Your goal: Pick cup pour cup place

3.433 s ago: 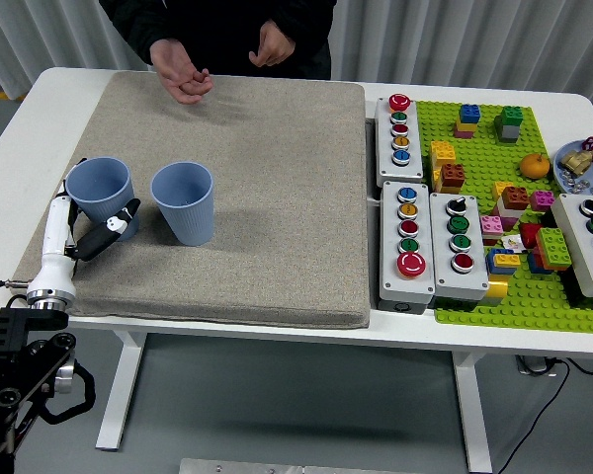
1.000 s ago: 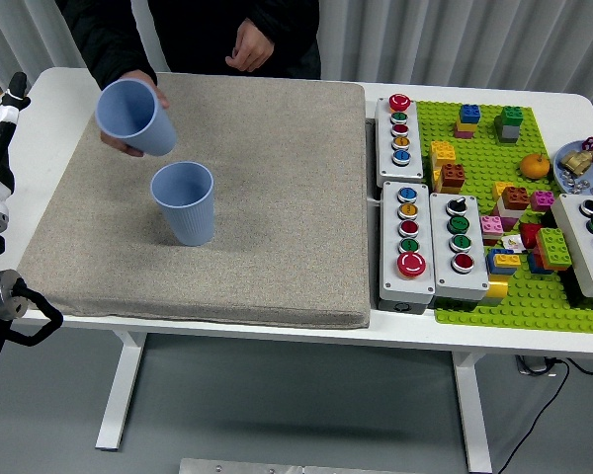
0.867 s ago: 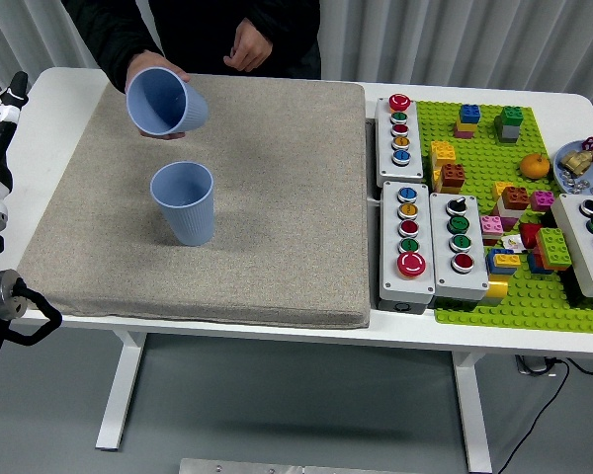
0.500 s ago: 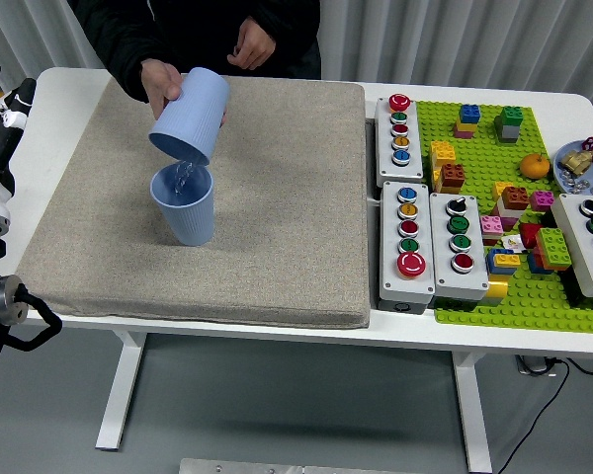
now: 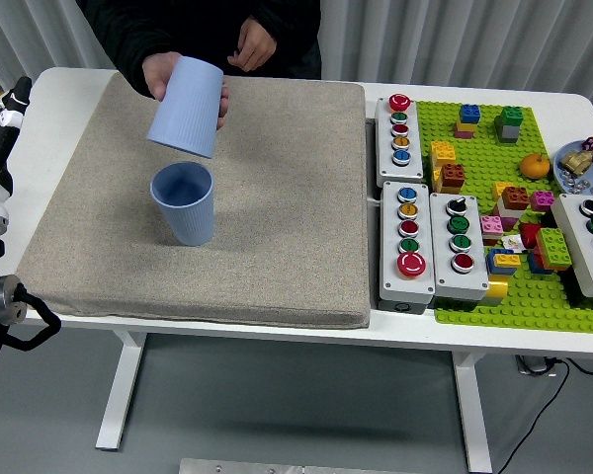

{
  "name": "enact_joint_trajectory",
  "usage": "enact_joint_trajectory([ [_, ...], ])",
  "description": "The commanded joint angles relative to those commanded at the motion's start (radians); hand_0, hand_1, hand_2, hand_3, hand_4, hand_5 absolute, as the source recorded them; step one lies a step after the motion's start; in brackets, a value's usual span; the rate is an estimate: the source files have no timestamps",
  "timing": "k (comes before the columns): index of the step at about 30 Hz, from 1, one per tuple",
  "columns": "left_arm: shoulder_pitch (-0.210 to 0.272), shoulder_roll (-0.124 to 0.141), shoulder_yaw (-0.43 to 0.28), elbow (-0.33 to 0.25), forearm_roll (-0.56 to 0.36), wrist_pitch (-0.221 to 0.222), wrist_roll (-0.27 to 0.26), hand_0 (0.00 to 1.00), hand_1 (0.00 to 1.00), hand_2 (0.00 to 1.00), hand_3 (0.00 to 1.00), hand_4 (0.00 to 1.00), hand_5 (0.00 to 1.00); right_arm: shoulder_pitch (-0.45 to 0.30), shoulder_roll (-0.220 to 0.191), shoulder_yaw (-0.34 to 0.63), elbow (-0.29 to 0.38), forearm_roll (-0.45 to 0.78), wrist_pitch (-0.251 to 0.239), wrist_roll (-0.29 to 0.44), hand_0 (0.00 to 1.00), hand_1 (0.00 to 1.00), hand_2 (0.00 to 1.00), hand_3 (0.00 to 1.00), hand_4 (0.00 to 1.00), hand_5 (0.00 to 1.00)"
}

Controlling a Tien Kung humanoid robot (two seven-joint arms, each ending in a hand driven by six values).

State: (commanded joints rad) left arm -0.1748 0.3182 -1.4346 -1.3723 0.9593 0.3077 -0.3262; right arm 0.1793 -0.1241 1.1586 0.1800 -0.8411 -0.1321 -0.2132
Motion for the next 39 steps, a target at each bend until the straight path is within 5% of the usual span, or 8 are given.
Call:
enact_joint_trajectory([
  [36, 0.005, 0.001, -0.015, 0.005, 0.013, 0.000, 0.000, 0.744, 0.798, 0.982, 0.998, 0.961, 0.592, -0.001, 0.003, 0.005, 0.000, 0.009, -0.004, 0.001, 0.743, 0.705, 0.727, 0.645, 0.219, 0.397],
  [39, 0.003, 0.000, -0.015, 0.006, 0.016, 0.000, -0.001, 0.813, 0.811, 0.983, 0.998, 0.961, 0.592, -0.001, 0.003, 0.004, 0.000, 0.011, -0.004, 0.001, 0.743, 0.705, 0.727, 0.645, 0.219, 0.399],
])
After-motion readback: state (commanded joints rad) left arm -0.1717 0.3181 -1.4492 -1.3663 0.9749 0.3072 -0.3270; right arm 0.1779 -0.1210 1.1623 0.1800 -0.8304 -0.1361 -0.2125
